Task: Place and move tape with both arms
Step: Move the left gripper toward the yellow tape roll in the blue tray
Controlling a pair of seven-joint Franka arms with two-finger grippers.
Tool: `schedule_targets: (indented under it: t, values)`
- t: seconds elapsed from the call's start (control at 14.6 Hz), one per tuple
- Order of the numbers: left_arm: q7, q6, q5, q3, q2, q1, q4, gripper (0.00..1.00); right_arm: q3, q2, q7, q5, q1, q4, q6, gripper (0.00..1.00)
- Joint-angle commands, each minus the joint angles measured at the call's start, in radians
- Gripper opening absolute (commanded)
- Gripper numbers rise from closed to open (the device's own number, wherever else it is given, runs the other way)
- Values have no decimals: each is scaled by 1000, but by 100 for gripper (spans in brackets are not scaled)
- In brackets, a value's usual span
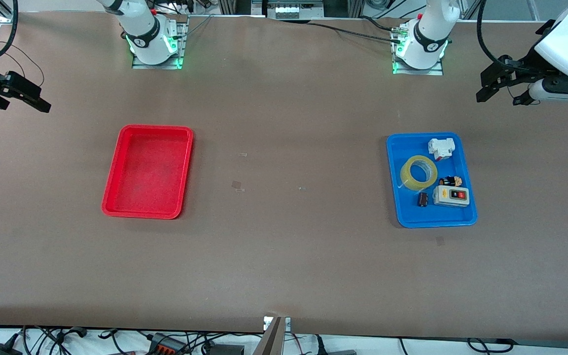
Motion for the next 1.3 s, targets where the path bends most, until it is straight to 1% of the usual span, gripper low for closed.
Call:
schedule_targets:
  t: [0.0,0.41,0.68,0.82,0.89,1.03,1.23]
  values:
    - [8,6,-13,-4,-32,9,-30,100,2,2,-13,12,-5,19,-16,99]
    - [7,3,-13,0,-36,16,-30,100,0,0,-13,4,-6,20,-17,99]
    - [15,-97,-13,-3,-27,24,-26,100,0,0,-15,1,-5,19,-14,99]
    - [10,-141,-13,-3,-14,24,-42,100,0,0,-13,1,-5,19,-16,99]
    - [8,-131,-11,5,8,32,-65,100,0,0,-13,1,-5,19,-16,99]
    - [22,-88,-13,9,63,97,-85,100,0,0,-11,1,-5,19,-16,99]
    - [24,157,-11,9,33,115,-293,100,0,2,-11,1,-3,19,-14,99]
